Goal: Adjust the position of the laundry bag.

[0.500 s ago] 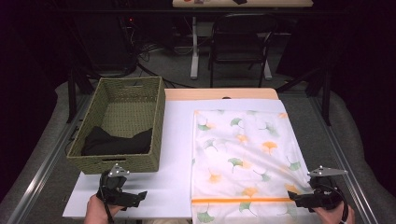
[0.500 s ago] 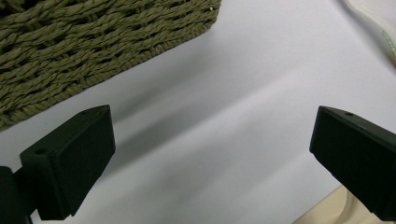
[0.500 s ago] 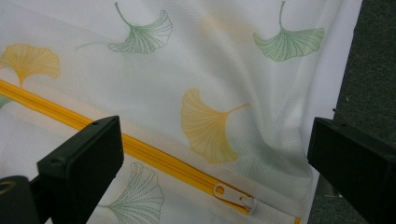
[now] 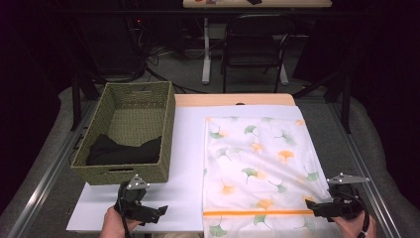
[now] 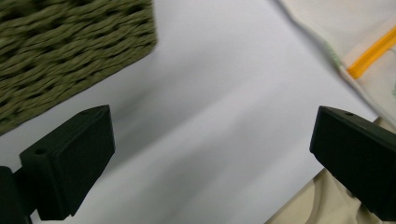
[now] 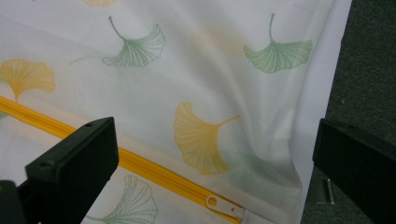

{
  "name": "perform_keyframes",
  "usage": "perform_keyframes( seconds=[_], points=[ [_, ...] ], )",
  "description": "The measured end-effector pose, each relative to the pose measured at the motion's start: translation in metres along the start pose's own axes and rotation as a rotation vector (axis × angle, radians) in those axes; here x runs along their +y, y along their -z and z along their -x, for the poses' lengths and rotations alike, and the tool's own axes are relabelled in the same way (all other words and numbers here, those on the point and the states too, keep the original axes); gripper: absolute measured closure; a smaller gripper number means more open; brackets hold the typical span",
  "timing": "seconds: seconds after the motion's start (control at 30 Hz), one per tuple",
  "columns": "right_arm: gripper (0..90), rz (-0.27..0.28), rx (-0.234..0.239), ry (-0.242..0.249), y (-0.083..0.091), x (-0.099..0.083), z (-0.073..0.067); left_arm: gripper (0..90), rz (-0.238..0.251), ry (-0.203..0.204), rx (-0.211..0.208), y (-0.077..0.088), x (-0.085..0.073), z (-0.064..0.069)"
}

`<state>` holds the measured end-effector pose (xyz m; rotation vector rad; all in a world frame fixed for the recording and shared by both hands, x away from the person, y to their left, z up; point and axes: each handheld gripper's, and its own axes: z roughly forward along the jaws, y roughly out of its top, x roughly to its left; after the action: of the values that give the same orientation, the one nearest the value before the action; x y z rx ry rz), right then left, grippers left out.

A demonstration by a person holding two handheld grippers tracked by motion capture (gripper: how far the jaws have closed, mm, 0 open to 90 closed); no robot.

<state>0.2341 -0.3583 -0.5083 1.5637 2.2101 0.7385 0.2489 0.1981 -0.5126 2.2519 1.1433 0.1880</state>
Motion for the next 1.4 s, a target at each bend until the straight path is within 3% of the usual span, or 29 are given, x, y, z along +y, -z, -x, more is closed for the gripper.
perform_keyframes(
  seconds=[0.3, 0.43, 0.67, 0.77, 1.03, 1.17, 1.4],
  points=[
    [0.3, -0.019, 0.004, -0.015, -0.007, 0.008, 0.003, 0.6, -0.004, -0.094, -0.052, -0.019, 0.023, 0.037],
    [2.3, -0.017, 0.006, -0.028, -0.011, 0.011, 0.005, 2.9, -0.014, -0.117, -0.066, -0.028, 0.032, 0.044],
    [3.9, -0.04, -0.029, -0.022, -0.019, 0.017, 0.009, 7.1, -0.024, -0.14, -0.1, -0.045, 0.048, 0.056],
    [6.8, -0.047, -0.037, -0.048, -0.022, 0.017, 0.015, 9.0, -0.025, -0.157, -0.104, -0.053, 0.056, 0.061],
    [19.2, -0.067, -0.054, -0.066, -0.029, 0.016, 0.026, 14.5, -0.045, -0.19, -0.103, -0.076, 0.073, 0.069],
    [32.9, -0.084, -0.066, -0.075, -0.034, 0.018, 0.03, 18.5, -0.038, -0.197, -0.094, -0.085, 0.083, 0.072],
    [48.5, -0.118, -0.064, -0.099, -0.039, 0.015, 0.03, 26.3, -0.042, -0.216, -0.071, -0.102, 0.091, 0.08]
  ],
)
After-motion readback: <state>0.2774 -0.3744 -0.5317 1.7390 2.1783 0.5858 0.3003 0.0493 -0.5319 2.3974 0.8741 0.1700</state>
